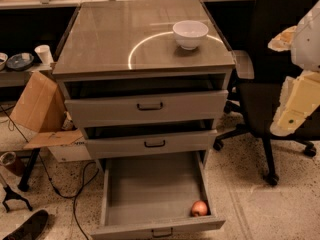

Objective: Pick apple from bottom drawer and place on counter

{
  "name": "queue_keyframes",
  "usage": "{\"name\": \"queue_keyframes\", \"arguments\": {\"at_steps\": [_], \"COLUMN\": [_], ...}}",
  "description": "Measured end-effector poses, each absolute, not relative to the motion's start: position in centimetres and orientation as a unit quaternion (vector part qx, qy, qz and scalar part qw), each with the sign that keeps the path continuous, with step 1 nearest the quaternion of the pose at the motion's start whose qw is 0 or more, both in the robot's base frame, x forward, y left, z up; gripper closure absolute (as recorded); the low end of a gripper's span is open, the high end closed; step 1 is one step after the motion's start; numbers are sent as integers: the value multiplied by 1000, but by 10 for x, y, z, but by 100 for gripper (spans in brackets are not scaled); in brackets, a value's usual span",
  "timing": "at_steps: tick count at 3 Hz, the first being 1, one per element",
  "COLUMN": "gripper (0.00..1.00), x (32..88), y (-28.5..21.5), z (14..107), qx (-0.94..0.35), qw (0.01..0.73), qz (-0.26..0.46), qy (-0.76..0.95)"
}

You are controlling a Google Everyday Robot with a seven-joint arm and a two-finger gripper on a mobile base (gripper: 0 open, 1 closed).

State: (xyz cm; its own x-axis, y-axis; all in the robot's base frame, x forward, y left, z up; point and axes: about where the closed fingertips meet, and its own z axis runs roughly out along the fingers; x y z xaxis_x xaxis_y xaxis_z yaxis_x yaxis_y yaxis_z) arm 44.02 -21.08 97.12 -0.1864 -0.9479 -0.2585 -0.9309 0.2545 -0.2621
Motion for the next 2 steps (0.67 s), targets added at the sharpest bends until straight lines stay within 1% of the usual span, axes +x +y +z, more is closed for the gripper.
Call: {"name": "queue_keyframes", "arguments": {"at_steps": [1, 2], "gripper": [0, 0], "x": [446, 465], "y": [-200, -181], "z": [924, 834], "qx": [-624, -640], "qw": [217, 237], "qz": [18, 70], "qy": [750, 728]}}
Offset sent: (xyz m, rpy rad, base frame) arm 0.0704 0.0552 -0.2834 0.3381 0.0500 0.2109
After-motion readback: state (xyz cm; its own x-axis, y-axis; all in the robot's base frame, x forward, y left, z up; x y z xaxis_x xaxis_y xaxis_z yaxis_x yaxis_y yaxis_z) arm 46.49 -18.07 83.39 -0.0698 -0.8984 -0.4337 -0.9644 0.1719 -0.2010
